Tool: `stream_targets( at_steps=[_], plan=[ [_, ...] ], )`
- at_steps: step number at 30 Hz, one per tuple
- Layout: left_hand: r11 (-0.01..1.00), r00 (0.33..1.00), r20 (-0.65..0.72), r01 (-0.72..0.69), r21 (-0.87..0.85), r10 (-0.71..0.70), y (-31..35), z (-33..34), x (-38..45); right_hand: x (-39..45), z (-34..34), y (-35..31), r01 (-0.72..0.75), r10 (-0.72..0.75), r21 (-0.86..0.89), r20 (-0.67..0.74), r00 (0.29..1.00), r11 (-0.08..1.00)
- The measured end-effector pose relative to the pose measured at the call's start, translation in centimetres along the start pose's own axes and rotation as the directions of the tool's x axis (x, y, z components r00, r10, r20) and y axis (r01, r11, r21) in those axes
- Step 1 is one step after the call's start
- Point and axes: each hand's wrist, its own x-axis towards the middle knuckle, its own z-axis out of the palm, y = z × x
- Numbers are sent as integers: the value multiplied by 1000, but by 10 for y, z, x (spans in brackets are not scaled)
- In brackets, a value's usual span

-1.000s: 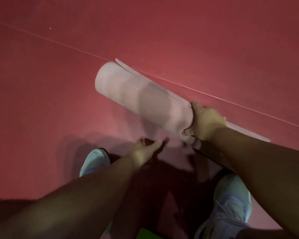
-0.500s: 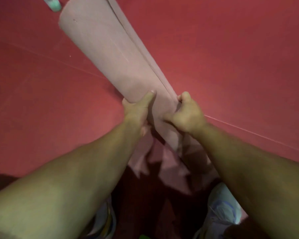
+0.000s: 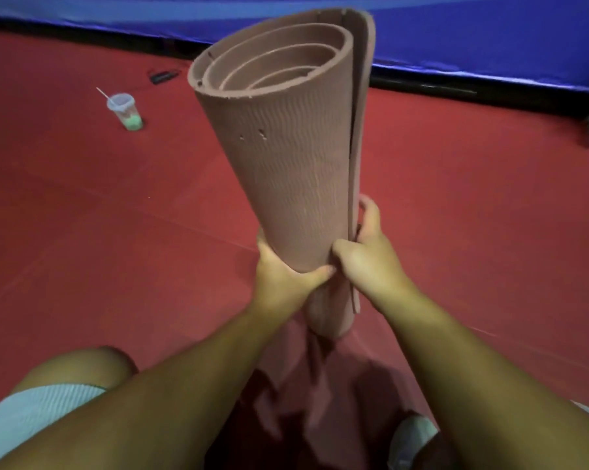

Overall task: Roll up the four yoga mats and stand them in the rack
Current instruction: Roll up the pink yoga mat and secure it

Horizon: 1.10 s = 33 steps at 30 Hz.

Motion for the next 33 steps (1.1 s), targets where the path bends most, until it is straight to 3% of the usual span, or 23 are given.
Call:
stream_targets(
  at_steps=[3,7,13,23,33],
  plan=[
    [997,998,35,-56,50,54,5,-6,7,3,-6,2,52,-52,2,43,998,999],
    [994,988,111,-113,9,112,20,-12,8,5,-19,13,33,-32,66,-15,999,997],
    [972,968,90,-232,-31,233,49,-8,13,7,-25,29,104,-97,114,-61,993,988],
    [970,962,124,-244,0,242,46,11,23,10,-32,34,112,-135,-192,-109,985,975],
    [983,956,226,-185,-24,185,26,15,28,20,-31,49,82,-109,-222,-113,988,972]
  ],
)
